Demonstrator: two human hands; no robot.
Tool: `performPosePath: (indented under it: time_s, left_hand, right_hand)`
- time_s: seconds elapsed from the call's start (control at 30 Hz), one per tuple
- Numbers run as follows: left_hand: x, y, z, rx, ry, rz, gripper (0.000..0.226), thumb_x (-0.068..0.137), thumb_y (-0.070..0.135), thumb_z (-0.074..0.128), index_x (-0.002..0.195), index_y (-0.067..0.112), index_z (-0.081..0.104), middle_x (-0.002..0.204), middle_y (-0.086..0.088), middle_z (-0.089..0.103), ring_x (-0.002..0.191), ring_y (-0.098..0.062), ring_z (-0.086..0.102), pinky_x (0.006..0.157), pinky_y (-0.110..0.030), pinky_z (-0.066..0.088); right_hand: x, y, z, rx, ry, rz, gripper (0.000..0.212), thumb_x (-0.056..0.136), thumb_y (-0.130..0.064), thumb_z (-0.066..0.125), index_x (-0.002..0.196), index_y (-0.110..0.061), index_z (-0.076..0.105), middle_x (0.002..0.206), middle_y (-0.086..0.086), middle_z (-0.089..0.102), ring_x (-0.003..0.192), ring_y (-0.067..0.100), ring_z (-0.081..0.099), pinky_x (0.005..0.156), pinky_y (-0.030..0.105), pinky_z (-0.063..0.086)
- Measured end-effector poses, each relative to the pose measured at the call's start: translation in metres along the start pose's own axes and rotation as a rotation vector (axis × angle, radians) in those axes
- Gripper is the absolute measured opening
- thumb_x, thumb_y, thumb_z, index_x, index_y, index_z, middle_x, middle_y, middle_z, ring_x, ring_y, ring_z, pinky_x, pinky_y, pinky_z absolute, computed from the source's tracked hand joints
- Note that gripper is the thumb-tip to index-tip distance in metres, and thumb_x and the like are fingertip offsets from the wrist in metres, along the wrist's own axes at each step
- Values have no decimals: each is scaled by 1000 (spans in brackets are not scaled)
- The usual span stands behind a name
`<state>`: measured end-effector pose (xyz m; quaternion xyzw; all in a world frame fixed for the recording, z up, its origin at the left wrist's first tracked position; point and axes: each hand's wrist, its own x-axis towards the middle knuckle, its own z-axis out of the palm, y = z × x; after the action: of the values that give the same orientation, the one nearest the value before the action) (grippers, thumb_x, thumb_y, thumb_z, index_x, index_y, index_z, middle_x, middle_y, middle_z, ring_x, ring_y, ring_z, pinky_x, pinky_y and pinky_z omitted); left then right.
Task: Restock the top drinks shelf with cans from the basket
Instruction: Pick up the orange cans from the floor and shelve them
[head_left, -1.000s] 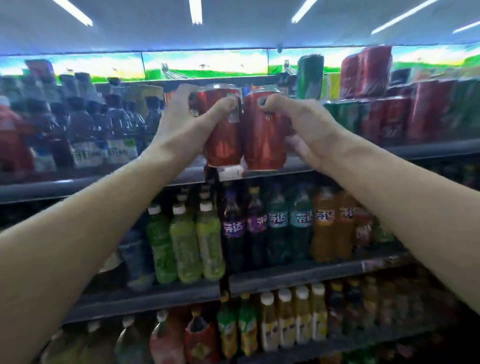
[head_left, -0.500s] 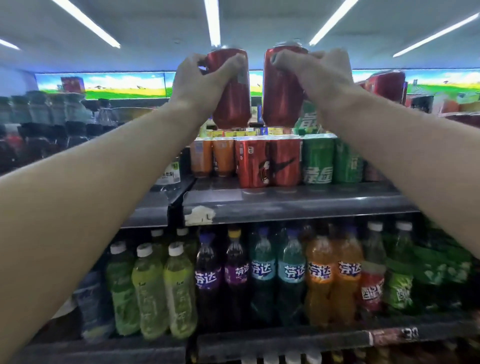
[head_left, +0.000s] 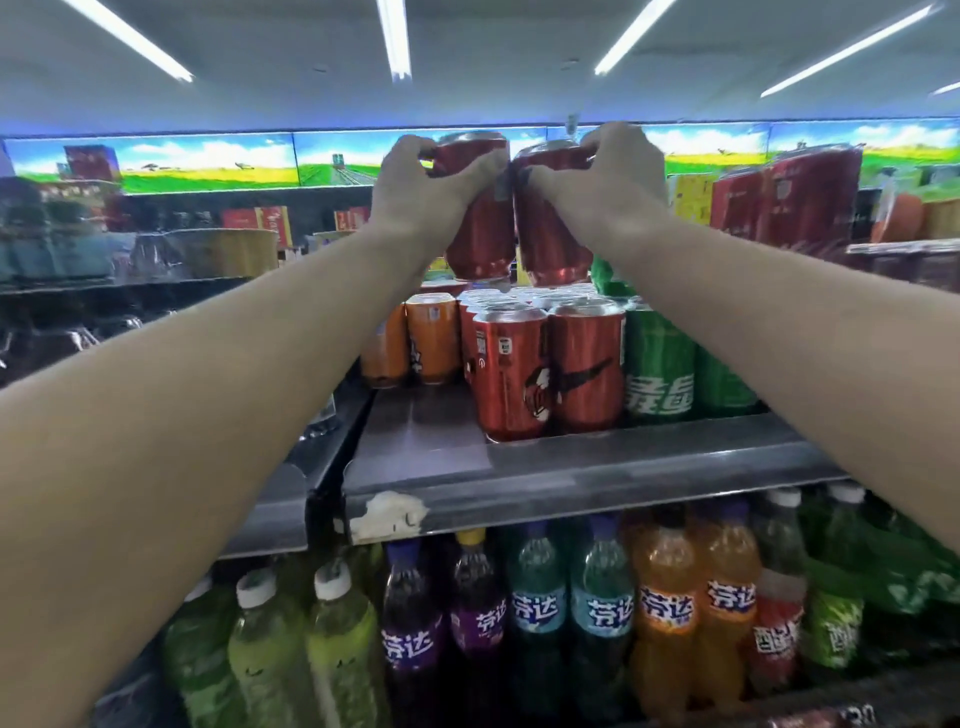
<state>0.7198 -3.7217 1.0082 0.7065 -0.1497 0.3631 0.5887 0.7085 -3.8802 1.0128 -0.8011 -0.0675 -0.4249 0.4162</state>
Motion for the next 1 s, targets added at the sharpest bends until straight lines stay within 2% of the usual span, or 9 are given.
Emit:
performPosePath:
  time_s: [0.17,0.37,0.43,0.53,0.6,0.67,0.77,0.9,1.0]
  left_hand:
    - [8,-22,6,-5,-44,-27,69,82,42,87,132,7,55,118,-11,70,102,-22,74,75,-28,64]
    - [5,-38,7,-16,-60,-64,60,87,44,82,129,8,59,115,-5,69,103,-18,71,86,-29,62]
    - [3,-39,6,-38,-65,-53,58,88,43,81,129,9,59,116,-4,69,103,-17,71,86,-27,62]
    - [0,-37,5,-30,-89,-27,59,88,44,82,129,10,58,119,-5,68,104,-16,71,77,-20,59]
    - [-1,-35,7,-18,-100,-29,60,87,45,82,129,9,56,118,-4,68,103,-14,70,72,-17,56]
    - [-2,-34,8,-29,-108,-38,61,87,44,82,128,9,55,117,-5,67,103,-14,70,74,-20,57]
    - [-2,-35,10,-42,-113,-38,63,84,48,83,125,9,56,117,-7,68,104,-17,71,79,-26,58]
    - [-3,-35,12,-22,-142,-55,52,93,44,76,127,12,53,119,-5,67,102,-15,70,70,-19,56]
    - [-4,-34,11,36,-182,-49,49,96,46,71,130,15,55,116,-3,66,98,-12,70,65,-16,55]
  right_hand:
    - [3,12,12,-25,-3,-36,58,87,-46,72,127,-9,54,117,6,63,105,23,61,85,34,50]
    - [-7,22,20,-79,-16,-145,46,96,-39,65,128,-9,50,110,5,57,99,21,54,89,38,50]
    - [-9,24,21,-126,-9,-186,46,98,-40,62,130,-10,49,112,7,60,100,23,56,84,36,47]
    - [-10,28,20,-299,-17,-234,50,102,-45,52,138,-11,42,115,10,61,97,28,55,75,36,38]
    - [-8,30,16,-448,-25,-297,49,104,-48,44,140,-15,40,111,13,63,97,35,59,71,37,38]
    - [-5,30,11,-543,-35,-340,46,105,-49,41,136,-16,42,105,14,63,94,36,59,69,39,39]
    - [-1,27,7,-572,-76,-337,46,104,-47,43,135,-13,46,109,17,62,94,35,55,73,38,38]
    - [2,22,8,-539,-107,-339,47,103,-42,49,139,-12,50,138,18,46,111,37,57,86,40,43]
    - [4,21,8,-537,-116,-379,44,104,-34,50,141,-11,50,140,15,47,120,37,55,96,43,44]
